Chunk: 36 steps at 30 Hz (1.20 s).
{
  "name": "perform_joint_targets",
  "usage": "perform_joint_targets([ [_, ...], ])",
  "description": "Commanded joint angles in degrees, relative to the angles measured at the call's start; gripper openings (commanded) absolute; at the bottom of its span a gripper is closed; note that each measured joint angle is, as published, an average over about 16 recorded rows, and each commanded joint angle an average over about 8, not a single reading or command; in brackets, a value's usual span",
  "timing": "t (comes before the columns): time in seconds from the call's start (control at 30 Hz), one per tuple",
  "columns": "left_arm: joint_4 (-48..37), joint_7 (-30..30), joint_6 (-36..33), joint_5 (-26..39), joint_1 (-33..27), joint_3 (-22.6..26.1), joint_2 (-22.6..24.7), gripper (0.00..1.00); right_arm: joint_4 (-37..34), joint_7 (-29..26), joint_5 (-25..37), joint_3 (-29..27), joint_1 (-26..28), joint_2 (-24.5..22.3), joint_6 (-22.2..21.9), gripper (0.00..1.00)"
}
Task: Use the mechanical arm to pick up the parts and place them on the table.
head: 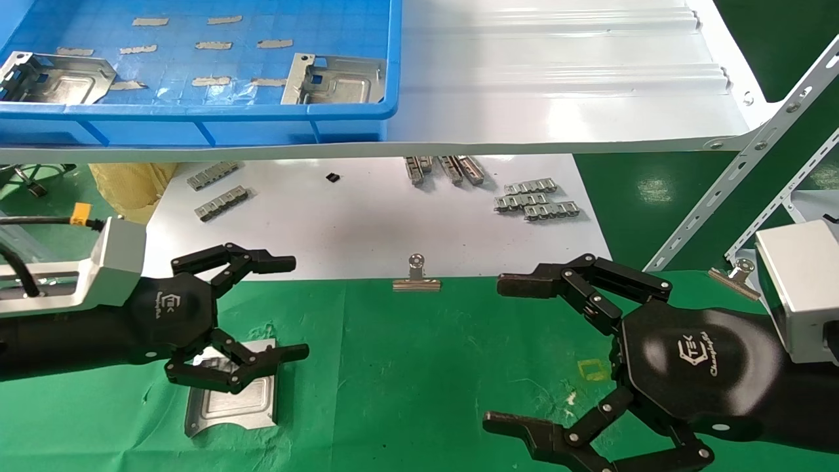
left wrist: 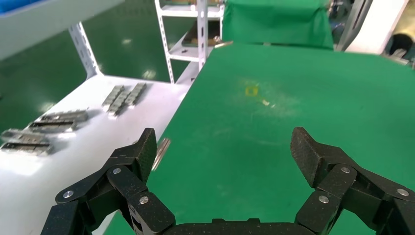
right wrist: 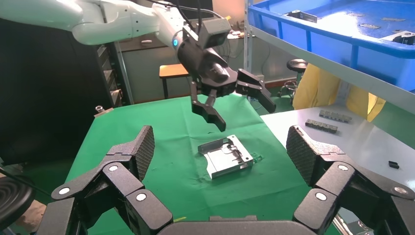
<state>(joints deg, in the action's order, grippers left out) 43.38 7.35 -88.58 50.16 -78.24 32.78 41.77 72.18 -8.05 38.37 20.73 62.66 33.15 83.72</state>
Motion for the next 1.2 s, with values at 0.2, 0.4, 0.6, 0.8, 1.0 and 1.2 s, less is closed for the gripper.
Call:
perform_joint_targets([
  [0.2,7.5,-4.5,0.7,-2.1,4.1,-4.2,-1.7,1.00,0.0,0.0,0.0,0.0,0.0,0.0,0.0,1.00],
  [0.4,13.9,-8.3,1.3,-3.8,7.7,-7.7,-3.1,1.00,0.0,0.0,0.0,0.0,0.0,0.0,0.0,1.00],
  [0.6,20.4,-12.2,1.9,-5.6,11.2,-11.3,-4.6,1.00,0.0,0.0,0.0,0.0,0.0,0.0,0.0,1.00],
  [0.8,26.7,-16.0,2.5,-7.3,14.8,-14.8,-6.0,1.00,0.0,0.0,0.0,0.0,0.0,0.0,0.0,1.00],
  [1.0,31.2,-18.5,2.9,-8.6,17.2,-17.3,-7.0,1.00,0.0,0.0,0.0,0.0,0.0,0.0,0.0,1.00],
  [1.2,31.9,-18.7,3.0,-8.9,17.7,-17.8,-7.2,1.00,0.0,0.0,0.0,0.0,0.0,0.0,0.0,1.00],
])
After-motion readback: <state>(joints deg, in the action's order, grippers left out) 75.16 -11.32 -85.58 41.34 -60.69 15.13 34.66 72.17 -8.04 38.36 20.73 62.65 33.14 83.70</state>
